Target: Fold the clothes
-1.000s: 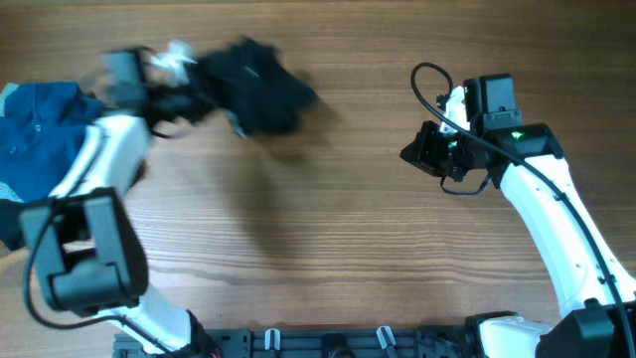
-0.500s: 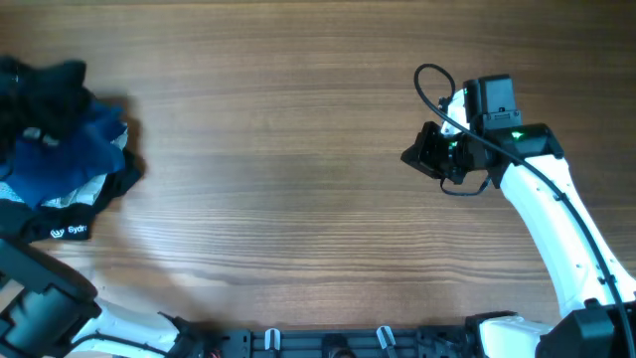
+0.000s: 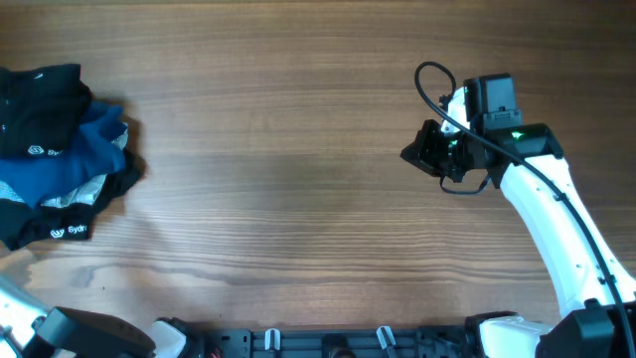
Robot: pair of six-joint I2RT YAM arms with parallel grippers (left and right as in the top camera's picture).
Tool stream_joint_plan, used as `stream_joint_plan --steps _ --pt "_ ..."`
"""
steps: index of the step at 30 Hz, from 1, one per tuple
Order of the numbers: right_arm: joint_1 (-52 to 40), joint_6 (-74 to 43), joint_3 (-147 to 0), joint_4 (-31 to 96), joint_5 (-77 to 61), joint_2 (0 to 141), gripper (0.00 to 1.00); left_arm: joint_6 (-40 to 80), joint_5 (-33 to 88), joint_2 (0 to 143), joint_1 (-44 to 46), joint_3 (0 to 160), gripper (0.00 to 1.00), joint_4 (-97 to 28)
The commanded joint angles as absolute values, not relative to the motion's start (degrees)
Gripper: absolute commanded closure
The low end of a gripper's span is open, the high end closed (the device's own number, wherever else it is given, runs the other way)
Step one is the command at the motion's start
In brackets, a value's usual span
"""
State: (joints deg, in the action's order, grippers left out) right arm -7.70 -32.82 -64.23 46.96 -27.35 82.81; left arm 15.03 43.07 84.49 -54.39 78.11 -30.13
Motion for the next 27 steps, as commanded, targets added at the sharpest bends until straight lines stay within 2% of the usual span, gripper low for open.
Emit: stream_joint_plan --steps 1,3,6,9,14,16,18,19,20,22,23,24,25,27 --pt "-7.79 -33.1 -65.04 46.54 -26.72 82.54 0.95 6.72 29.87 91.37 -45.1 78.22 0.96 -21.19" --pt "-7.79 -33.15 -65.04 46.54 -26.72 82.54 0.95 7.64 24.05 98.89 -41.8 78.24 0.96 -19.81" --pt "-7.79 -33.19 -65.04 46.57 -26.72 82.54 0.95 15.2 10.09 107.39 -42.59 78.22 0.96 -28.34" --pt "-7.79 -33.12 -65.04 46.65 -26.72 82.54 0.95 18.94 6.04 112.18 -44.93 77.84 0.96 -32.67" --pt "-7.79 -34.17 -65.58 49.1 -21.87 78.15 0.96 15.2 18.37 104.12 -45.21 78.85 0.87 -33.28" --pt "-7.81 -28.18 -67.83 49.32 -16.19 69.6 0.94 9.39 27.03 90.72 -43.83 79.96 0.75 -37.04" --pt "-7.81 -22.44 -68.6 48.42 -15.2 63.02 0.89 4.62 29.02 80.49 -41.08 79.96 0.61 -41.15" --pt "-7.81 -19.51 -68.6 48.1 -15.2 58.37 0.85 0.93 29.1 74.11 -37.87 79.96 0.49 -44.1" --pt "-7.81 -17.3 -68.6 48.16 -15.2 55.09 0.75 -3.31 29.12 70.0 -34.79 79.94 0.42 -46.98" --pt "-7.79 -15.66 -68.6 48.97 -15.22 48.14 0.52 -9.21 28.91 62.57 -26.24 79.94 0.34 -53.19" --pt "-7.79 -14.96 -68.6 49.65 -15.18 44.38 0.33 -9.26 27.79 59.0 -21.37 79.94 0.07 -56.51" --pt "-7.79 -15.0 -68.6 50.22 -15.2 42.57 0.21 -9.21 25.67 57.25 -18.74 79.94 0.0 -58.52" --pt "-7.79 -15.0 -68.58 51.16 -15.18 39.64 0.0 -8.27 19.33 54.43 -14.76 79.94 0.0 -62.33" --pt "-7.79 -15.11 -68.58 51.72 -15.2 37.5 0.0 -8.1 14.09 51.81 -11.6 79.94 0.0 -65.71"
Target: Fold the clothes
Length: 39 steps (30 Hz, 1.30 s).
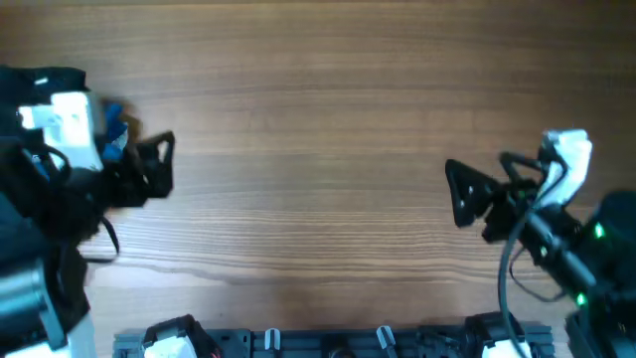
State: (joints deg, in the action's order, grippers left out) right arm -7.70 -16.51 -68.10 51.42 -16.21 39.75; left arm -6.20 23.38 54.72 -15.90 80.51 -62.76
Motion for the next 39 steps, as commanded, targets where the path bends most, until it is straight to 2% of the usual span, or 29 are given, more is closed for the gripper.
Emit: stream_joint_plan --steps 1,6,10,15,17,20,22,25,28,33,38,39 --pt "-7.79 -15.18 -68.58 52.03 -15.2 37.23 0.01 -8.16 13.82 50.94 -10.87 79.94 0.0 -66.85" --pt "-7.79 -15.75 -68.51 55.57 -15.38 37.67 0.0 -8.16 13.85 50.0 -10.72 79.94 0.0 -69.54" --pt "-7.79 -31.62 -68.51 57.95 -14.61 37.65 0.0 -8.16 13.85 50.0 -10.72 79.94 0.0 -69.54" --pt "-7.81 -31.68 -67.99 60.73 -5.28 37.69 0.0 -8.16 13.82 50.02 -10.72 79.94 0.0 -69.54" --pt "-7.84 -29.93 -65.52 55.79 1.93 37.69 0.0 -8.16 13.82 50.02 -10.72 79.94 0.0 -69.54" --pt "-7.7 -12.05 -56.75 39.38 -2.15 34.92 0.0 -8.16 13.82 50.02 -10.72 79.94 0.0 -69.54" --pt "-5.65 -7.94 -48.36 29.28 -5.76 30.33 0.0 -8.16 13.82 50.02 -10.72 79.94 0.0 -69.54" --pt "-0.16 -8.12 -34.81 16.91 -10.85 21.37 0.0 -8.16 13.82 50.02 -10.72 79.94 0.0 -69.54" --pt "3.31 -8.34 -25.67 13.63 -10.81 11.97 0.0 -8.16 13.82 50.02 -10.72 79.94 0.0 -69.54" --pt "3.4 -8.14 -9.19 3.92 -10.61 0.58 0.0 -8.16 13.82 50.02 -10.72 79.94 0.0 -69.54" --pt "3.4 -8.12 -0.43 -5.93 -10.63 0.16 0.0 -8.16 13.82 50.02 -10.72 79.94 0.0 -69.54" --pt "3.4 -8.45 -0.27 -3.49 -10.63 0.16 0.0 -8.16 13.82 50.02 -10.72 79.94 0.0 -69.54"
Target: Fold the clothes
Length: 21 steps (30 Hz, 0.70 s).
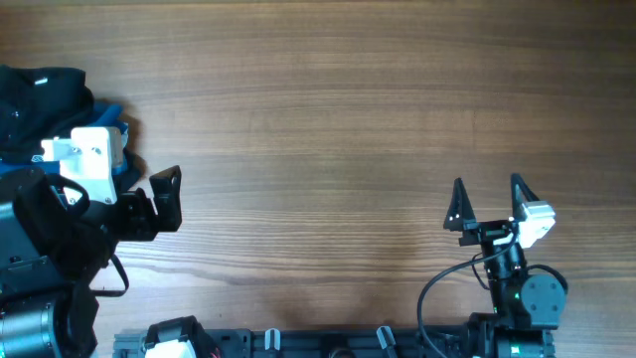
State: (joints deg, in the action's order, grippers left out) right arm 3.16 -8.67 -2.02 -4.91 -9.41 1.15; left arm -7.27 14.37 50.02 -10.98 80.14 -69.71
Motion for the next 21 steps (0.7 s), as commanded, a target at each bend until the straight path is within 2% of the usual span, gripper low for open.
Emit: stream_joint_plan --steps 1,21 --pt "3.4 -10.41 -0.27 -2.9 -10.61 0.19 0.0 -8.16 13.82 50.02 -10.72 79.94 0.0 -69.54" --pt "3.4 -12.08 -0.3 -0.84 -10.39 0.8 0.0 -8.16 13.8 49.67 -10.59 79.83 0.0 -69.54"
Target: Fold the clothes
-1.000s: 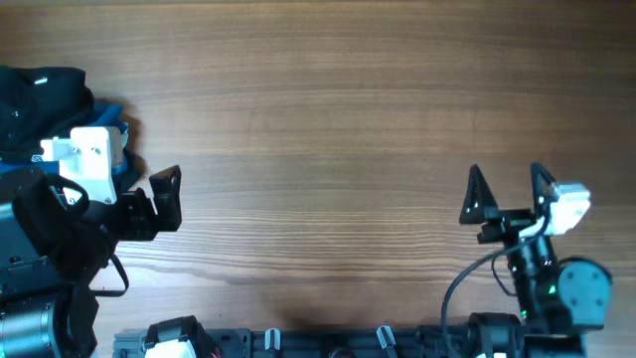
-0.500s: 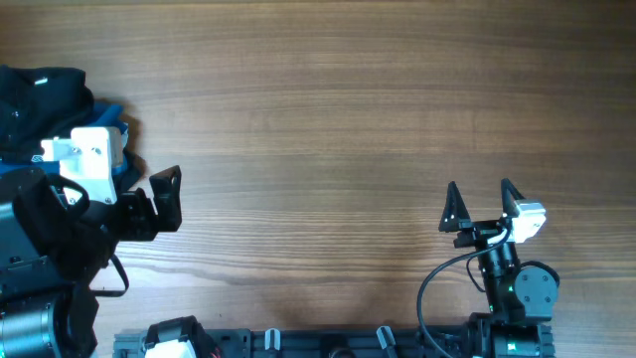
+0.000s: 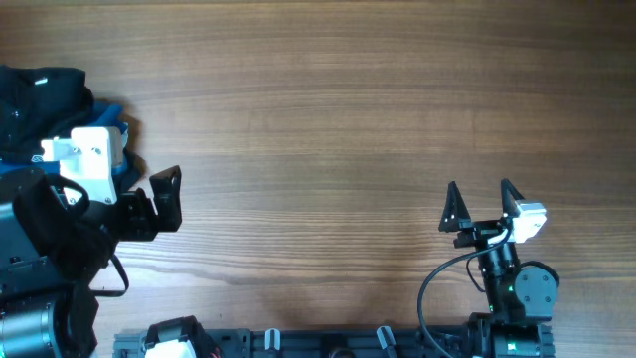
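A heap of dark and blue clothes (image 3: 40,94) lies at the table's far left edge, partly hidden under my left arm. My left gripper (image 3: 167,199) hovers just right of the heap, its black fingers apart and empty. At the lower right, my right gripper (image 3: 478,204) points up the table, open, with nothing between its two fingers.
The wooden table (image 3: 318,119) fills the view. A black rail with clips (image 3: 328,343) runs along the front edge. A black cable (image 3: 437,293) loops beside the right arm's base.
My right gripper has shifted slightly to the left near the front edge and stays open. The left arm and the clothes have not moved.
At first my right gripper was at the upper right and the left arm was almost out of view, the heap lying uncovered. Then both arms hung over the table's sides. Later the right arm had drawn back to the front edge, the left stayed beside the heap.
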Robot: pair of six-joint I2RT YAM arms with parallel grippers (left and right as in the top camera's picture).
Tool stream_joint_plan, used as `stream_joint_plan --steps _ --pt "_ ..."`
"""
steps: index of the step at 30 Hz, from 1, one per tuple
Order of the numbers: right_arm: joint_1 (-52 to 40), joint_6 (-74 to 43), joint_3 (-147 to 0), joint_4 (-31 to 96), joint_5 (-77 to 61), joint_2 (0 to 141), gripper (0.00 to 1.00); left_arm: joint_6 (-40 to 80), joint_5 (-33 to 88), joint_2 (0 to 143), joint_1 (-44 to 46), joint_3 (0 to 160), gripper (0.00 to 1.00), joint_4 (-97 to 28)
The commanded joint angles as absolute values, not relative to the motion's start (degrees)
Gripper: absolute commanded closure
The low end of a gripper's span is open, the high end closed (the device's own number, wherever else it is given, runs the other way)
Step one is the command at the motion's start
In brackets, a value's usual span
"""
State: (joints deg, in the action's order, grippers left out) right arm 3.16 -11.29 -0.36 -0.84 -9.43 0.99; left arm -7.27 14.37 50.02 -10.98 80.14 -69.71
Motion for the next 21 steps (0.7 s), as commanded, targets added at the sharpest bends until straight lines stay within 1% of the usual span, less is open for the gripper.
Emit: stream_joint_plan --steps 1,2,5,7,9,12,16,19,21 --pt "3.4 -12.1 -0.3 -0.84 -10.39 0.8 0.0 -8.91 13.52 49.19 -10.59 79.83 0.0 -69.17" --pt "3.4 -12.1 -0.3 -0.84 -10.37 0.8 0.0 -9.02 13.19 48.6 -10.41 79.79 0.0 -67.9" --pt "3.4 -12.12 -0.3 -0.84 -10.37 0.8 0.0 -8.54 13.19 44.07 -6.24 73.14 0.0 -54.59" --pt "3.4 -12.08 -0.3 -0.84 -10.37 0.8 0.0 -8.49 13.19 38.74 -4.14 62.85 0.0 -41.65" --pt "3.4 -12.1 -0.3 -0.84 -10.37 0.8 0.0 -5.87 13.19 31.77 -3.01 51.35 0.0 -31.0" --pt "3.4 -12.1 -0.3 -0.84 -10.37 0.8 0.0 -0.78 12.99 21.89 -2.9 39.03 0.0 -24.77" --pt "3.4 -12.1 -0.3 -0.82 -10.39 0.8 0.0 0.54 12.73 7.4 -2.87 23.03 0.0 -14.85" --pt "3.4 -12.1 -0.3 -0.84 -10.37 0.8 0.0 0.84 12.73 0.14 -2.9 14.02 0.0 -8.45" --pt "3.4 -12.08 -0.3 -0.84 -10.37 0.8 0.0 2.42 12.49 0.16 -2.83 7.88 0.0 -1.13"
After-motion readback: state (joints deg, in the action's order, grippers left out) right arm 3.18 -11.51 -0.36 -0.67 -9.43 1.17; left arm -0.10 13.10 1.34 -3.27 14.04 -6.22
